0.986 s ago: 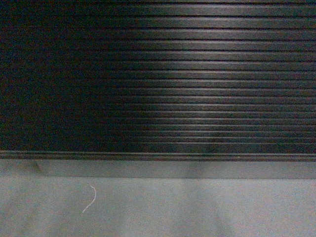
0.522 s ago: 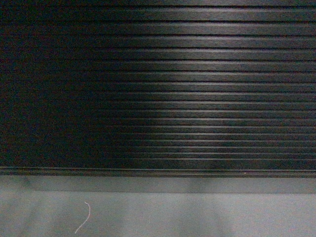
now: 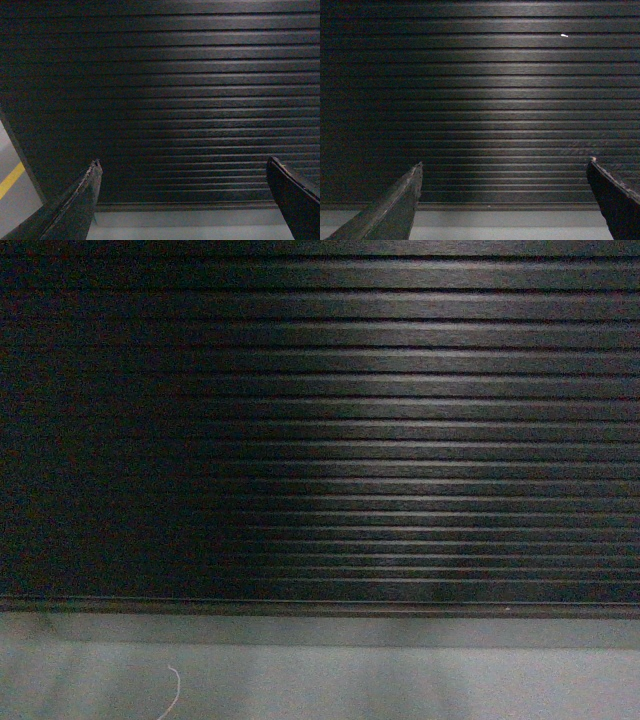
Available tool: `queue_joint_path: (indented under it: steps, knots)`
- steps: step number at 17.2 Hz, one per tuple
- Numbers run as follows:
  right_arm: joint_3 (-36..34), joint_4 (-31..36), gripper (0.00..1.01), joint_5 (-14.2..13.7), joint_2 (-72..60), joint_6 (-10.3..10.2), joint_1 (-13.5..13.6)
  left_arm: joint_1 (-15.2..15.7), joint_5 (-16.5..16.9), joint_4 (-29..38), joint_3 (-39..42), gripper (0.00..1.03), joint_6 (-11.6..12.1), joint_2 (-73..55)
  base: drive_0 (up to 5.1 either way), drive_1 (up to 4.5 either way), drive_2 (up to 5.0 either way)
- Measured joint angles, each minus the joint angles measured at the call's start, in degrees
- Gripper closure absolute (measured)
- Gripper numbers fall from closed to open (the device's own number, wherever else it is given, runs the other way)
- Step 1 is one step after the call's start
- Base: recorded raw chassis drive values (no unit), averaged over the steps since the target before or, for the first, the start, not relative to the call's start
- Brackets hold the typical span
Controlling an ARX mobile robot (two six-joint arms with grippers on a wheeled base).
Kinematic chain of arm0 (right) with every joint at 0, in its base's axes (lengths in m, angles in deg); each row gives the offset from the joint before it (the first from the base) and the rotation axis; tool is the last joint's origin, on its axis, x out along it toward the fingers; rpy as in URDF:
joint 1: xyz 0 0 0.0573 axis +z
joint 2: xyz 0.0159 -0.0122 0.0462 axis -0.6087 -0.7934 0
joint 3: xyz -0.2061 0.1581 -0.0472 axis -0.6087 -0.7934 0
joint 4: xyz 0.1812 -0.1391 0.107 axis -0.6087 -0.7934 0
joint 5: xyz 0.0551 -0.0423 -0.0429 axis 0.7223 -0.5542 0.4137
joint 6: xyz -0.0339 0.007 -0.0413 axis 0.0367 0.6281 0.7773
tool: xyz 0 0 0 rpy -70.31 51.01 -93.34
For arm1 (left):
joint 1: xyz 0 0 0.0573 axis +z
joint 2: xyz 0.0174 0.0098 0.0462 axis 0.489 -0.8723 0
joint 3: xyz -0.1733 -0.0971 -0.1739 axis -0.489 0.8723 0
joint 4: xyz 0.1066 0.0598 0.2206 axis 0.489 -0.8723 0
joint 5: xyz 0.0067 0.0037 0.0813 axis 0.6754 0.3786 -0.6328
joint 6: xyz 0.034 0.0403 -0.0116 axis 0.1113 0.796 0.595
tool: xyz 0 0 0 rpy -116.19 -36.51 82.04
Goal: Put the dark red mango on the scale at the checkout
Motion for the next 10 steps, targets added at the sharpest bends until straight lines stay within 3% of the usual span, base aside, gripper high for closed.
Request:
queue_joint_path:
  steps: [10]
  knots:
    - [0.0, 0.02, 0.03, 0.0, 0.0, 0.0, 0.0, 0.0, 0.0, 0.02, 0.0, 0.05, 0.0, 0.0, 0.0, 1.82, -1.7]
